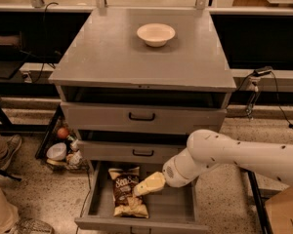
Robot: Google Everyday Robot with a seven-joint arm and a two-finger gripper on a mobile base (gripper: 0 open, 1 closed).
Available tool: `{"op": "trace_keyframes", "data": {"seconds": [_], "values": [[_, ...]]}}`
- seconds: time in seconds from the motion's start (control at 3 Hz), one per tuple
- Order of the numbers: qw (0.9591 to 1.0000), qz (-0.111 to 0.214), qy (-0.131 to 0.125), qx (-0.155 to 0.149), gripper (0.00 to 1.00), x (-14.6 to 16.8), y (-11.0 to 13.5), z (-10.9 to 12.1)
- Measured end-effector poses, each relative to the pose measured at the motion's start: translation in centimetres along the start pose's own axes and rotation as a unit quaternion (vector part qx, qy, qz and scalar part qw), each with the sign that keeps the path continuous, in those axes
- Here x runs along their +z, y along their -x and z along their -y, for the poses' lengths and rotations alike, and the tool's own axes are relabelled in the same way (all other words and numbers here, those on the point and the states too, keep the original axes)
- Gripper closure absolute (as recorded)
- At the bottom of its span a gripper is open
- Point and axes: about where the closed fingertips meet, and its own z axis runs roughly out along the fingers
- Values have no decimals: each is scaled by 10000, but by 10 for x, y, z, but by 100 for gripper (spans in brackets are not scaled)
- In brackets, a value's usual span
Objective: Pick brown chip bag from bottom drawer and place on counter
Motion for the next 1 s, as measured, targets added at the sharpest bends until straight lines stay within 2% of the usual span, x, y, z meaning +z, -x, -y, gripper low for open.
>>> {"op": "trace_keyframes", "data": {"seconds": [0.33,0.67,1.0], "values": [[9981,461,381,153,0,47,25,9],[9931,915,693,234,0,102,53,22],[9909,1051,746,384,0,170,73,36]]}}
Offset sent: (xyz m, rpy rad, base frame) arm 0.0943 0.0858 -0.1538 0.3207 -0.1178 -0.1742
